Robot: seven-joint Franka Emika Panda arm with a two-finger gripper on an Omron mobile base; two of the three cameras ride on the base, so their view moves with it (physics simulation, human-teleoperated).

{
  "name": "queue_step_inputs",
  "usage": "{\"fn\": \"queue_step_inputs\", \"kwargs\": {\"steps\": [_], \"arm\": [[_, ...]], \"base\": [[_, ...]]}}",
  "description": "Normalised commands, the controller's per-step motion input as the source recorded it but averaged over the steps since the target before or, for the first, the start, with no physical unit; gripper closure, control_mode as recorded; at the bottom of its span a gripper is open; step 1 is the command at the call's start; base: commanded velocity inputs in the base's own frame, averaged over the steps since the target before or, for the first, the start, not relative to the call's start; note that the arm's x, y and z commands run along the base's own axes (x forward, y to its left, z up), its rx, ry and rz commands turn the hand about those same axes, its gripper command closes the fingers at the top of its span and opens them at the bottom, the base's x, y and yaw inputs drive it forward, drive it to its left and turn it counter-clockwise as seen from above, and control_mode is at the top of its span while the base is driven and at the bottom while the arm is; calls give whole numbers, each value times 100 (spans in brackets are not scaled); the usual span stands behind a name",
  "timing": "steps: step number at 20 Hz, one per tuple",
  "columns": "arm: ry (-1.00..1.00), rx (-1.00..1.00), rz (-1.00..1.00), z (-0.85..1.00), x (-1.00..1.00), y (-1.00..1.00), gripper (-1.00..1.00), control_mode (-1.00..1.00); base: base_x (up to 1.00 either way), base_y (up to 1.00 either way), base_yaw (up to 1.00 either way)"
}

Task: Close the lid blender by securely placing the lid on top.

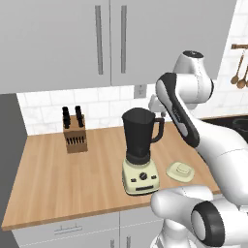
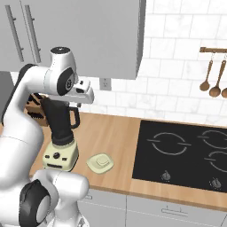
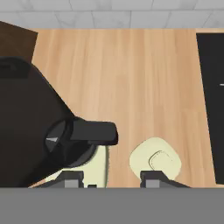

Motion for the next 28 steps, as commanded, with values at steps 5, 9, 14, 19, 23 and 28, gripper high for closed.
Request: {"fn": "queue_step_inputs", "kwargs": {"steps": [5, 9, 14, 19, 23, 28], "arm": [[0, 0, 6, -16, -26, -24, -100, -100], [0, 0, 14, -19, -59, -21, -100, -100], [0, 0, 14, -25, -59, -25, -100, -100], [2, 0, 11, -42, -47, -27, -100, -100], [-4, 0, 6, -32, -4, -38, -100, -100], [-1, 0, 11, -53, 0, -59, -100, -100]], "base": [[0, 0, 0], [0, 0, 0], [0, 0, 0], [0, 0, 0], [0, 0, 0], [0, 0, 0]]}}
